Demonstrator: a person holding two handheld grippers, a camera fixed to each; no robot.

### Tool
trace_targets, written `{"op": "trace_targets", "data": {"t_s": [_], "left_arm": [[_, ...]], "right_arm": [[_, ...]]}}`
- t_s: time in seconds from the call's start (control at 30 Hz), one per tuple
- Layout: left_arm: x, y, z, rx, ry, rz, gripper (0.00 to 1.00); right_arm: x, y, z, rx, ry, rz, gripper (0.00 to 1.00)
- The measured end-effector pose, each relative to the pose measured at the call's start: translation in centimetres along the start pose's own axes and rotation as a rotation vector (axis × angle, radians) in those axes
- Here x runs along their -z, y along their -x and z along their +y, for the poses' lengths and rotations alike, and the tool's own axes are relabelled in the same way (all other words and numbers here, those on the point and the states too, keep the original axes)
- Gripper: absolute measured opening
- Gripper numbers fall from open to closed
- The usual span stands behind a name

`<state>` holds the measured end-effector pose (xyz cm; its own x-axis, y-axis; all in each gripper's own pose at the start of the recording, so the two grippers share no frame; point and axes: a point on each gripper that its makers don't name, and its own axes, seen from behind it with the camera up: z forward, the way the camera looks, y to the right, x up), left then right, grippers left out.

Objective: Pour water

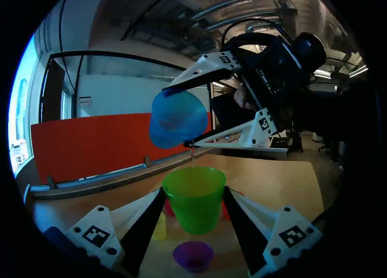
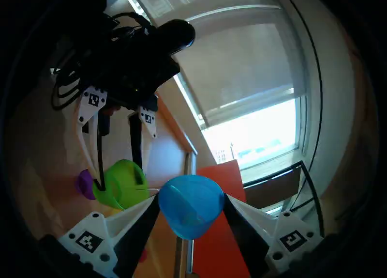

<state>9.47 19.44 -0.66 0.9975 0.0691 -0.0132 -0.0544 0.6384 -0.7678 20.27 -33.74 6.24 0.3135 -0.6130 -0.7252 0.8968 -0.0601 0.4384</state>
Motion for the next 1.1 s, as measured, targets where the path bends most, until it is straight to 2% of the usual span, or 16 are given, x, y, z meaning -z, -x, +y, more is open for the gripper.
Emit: {"op": "trace_targets", "data": {"t_s": [1.1], "left_arm": [[0.15, -0.05, -0.07, -0.004, -0.007, 0.001, 0.85]], "right_arm": [[-0.09, -0.14, -0.09, 0.036, 0.005, 0.005, 0.92]]}}
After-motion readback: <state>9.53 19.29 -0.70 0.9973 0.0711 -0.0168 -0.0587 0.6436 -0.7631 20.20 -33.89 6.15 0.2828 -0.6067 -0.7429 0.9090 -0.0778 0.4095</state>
